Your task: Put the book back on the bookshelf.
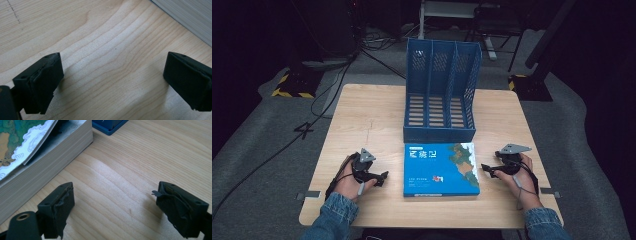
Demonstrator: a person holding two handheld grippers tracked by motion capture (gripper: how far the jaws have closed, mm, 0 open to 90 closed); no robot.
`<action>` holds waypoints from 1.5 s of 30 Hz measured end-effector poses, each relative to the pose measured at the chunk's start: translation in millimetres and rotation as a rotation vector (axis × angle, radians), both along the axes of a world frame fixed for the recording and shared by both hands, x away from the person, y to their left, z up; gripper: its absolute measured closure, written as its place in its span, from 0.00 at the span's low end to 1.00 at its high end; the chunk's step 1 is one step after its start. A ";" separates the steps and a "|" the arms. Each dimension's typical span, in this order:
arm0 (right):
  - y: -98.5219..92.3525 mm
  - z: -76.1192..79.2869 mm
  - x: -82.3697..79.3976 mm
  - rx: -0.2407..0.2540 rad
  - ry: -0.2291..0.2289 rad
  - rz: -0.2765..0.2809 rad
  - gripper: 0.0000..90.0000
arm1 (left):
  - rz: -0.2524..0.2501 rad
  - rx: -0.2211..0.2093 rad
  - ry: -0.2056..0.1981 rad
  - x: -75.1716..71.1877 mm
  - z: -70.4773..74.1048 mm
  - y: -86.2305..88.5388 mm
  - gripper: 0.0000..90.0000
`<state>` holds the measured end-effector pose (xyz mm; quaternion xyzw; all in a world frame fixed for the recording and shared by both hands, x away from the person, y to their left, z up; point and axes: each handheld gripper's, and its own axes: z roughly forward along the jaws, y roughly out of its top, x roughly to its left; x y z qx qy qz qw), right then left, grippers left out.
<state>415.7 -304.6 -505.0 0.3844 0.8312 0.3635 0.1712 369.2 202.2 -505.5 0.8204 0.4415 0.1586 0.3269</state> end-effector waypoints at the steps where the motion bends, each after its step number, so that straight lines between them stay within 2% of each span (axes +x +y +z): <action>1: 0.0 0.0 0.0 0.000 0.000 0.000 0.17 | 0.000 -0.002 -0.010 0.0 0.3 0.6 0.07; 3: 0.0 0.0 0.0 0.000 0.000 0.000 0.17 | 0.002 -0.002 -0.005 -1.2 4.0 1.8 0.22; 5: 0.0 0.0 0.0 0.000 0.000 0.000 0.17 | 0.006 -0.014 0.013 -2.2 6.4 2.5 0.29; 7: 0.0 0.0 -0.1 0.000 0.000 0.000 0.17 | 0.012 -0.055 0.025 -3.2 9.2 3.2 0.37; 8: 0.0 0.0 -0.1 0.000 0.000 0.000 0.17 | 0.012 -0.076 0.021 -3.6 10.8 4.0 0.38; 11: 0.2 0.0 -0.4 0.000 0.000 -0.003 0.17 | 0.027 -0.112 -0.027 -6.3 18.4 4.4 0.39; 14: 0.4 0.1 -1.8 -0.001 0.000 -0.006 0.17 | 0.010 -0.154 -0.042 -9.9 25.5 -0.1 0.39; 15: 0.5 0.3 -3.3 0.002 -0.001 -0.016 0.21 | 0.003 -0.160 -0.040 -11.0 26.7 -2.7 0.39; 17: -1.1 4.4 -6.7 -0.003 0.002 0.005 0.41 | -0.015 -0.167 -0.030 -12.9 28.7 -7.4 0.39; 19: -1.8 8.1 -8.7 0.005 0.000 0.003 0.33 | -0.039 -0.190 -0.018 -14.4 30.5 -13.3 0.39; 21: -0.5 14.1 -12.1 0.014 0.000 0.002 0.34 | -0.063 -0.203 -0.006 -15.8 32.1 -19.7 0.39; 26: 11.0 30.5 -26.9 0.029 0.033 0.077 0.30 | -0.123 -0.240 0.046 -19.2 33.6 -37.9 0.40; 29: 16.0 34.2 -36.1 0.020 0.060 0.102 0.28 | -0.154 -0.242 0.056 -16.7 34.4 -46.4 0.40; 35: 25.9 42.0 -56.2 0.021 0.064 0.146 0.21 | -0.157 -0.230 0.088 -6.8 31.6 -57.9 0.40; 41: 41.2 43.4 -71.1 0.030 0.057 0.208 0.21 | -0.150 -0.216 0.119 2.3 25.1 -63.3 0.38; 45: 53.9 41.2 -77.4 0.037 0.070 0.256 0.21 | -0.147 -0.245 0.145 6.2 21.5 -66.8 0.35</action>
